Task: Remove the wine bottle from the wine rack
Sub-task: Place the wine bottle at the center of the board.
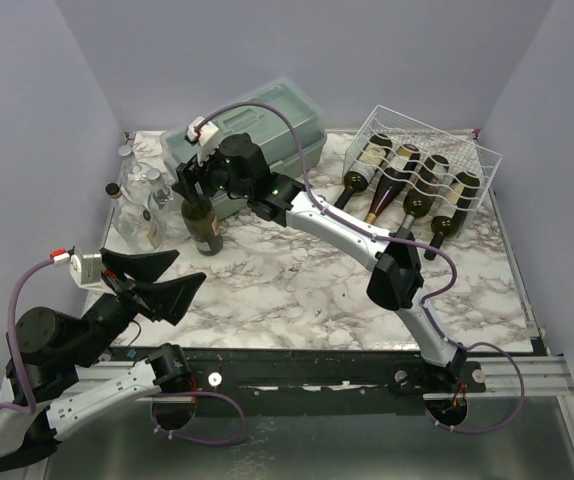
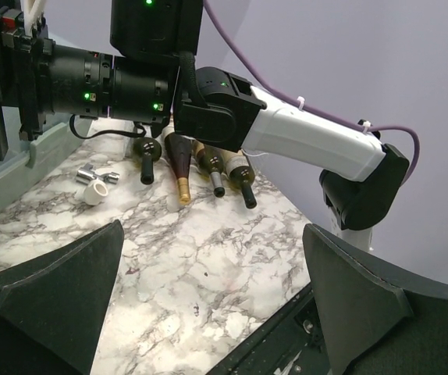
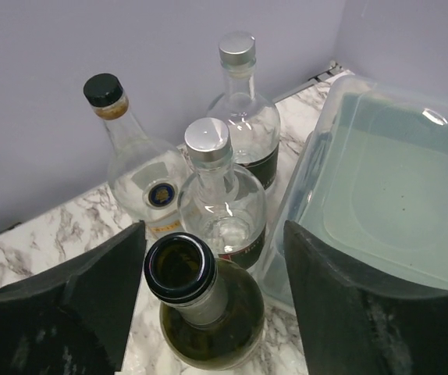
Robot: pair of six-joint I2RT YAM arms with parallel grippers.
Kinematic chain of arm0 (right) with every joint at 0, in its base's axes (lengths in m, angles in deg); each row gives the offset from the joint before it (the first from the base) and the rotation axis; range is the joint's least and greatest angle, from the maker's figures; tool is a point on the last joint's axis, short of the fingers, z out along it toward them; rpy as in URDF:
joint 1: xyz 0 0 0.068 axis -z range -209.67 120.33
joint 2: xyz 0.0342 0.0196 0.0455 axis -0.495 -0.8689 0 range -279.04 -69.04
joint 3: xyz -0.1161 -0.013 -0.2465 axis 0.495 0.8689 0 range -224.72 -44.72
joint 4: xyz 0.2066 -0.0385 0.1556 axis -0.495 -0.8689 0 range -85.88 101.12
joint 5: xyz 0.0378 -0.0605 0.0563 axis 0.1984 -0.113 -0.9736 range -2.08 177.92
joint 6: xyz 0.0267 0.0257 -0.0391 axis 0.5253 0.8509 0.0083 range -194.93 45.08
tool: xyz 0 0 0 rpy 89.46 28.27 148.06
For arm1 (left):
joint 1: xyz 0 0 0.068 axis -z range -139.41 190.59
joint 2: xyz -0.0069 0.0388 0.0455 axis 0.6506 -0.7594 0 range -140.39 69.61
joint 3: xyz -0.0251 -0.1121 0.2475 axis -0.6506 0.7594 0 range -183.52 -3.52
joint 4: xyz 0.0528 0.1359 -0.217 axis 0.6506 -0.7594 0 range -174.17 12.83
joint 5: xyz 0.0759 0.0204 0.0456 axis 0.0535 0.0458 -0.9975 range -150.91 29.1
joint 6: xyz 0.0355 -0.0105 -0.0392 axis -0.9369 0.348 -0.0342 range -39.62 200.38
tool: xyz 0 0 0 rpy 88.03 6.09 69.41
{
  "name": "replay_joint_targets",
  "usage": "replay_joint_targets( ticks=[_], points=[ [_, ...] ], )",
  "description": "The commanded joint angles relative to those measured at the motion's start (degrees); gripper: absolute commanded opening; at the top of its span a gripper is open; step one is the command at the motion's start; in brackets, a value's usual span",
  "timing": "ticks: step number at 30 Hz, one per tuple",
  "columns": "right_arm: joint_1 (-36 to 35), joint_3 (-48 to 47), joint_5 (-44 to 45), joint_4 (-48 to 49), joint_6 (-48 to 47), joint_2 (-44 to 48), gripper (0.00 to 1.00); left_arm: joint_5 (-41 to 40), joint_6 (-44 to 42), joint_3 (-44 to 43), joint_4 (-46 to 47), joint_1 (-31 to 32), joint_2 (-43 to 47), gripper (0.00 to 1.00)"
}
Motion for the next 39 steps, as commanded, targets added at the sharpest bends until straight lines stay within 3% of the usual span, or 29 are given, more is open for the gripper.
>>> replay_joint_targets(
  ticks=[1,13,19,25,39],
  points=[
    [-0.5,0.8,1.4,1.3,0.4,1.4,0.78,-0.5,0.4,0.5,-0.3,-0.3,0.2,0.99],
    [-0.5,8.2,-7.4,-5.9,-1.2,12.8,0.96,3.0,-0.1,0.5,0.8,-0.3,-1.9,0.99],
    [-0.3,13.9,-13.2,-12.3,-5.1,19.9,0.96,5.7,-0.3,1.2,2.4,-0.3,-3.4,0.99],
    [1.3,25.5,-15.6,-16.2,-10.9,30.3,0.97,8.5,-0.4,2.5,4.9,-0.3,-6.0,0.99],
    [22.6,54.0,-22.3,-18.0,-15.6,55.2,0.99,13.7,-1.4,3.5,14.6,-0.5,-20.3,0.99]
  ],
)
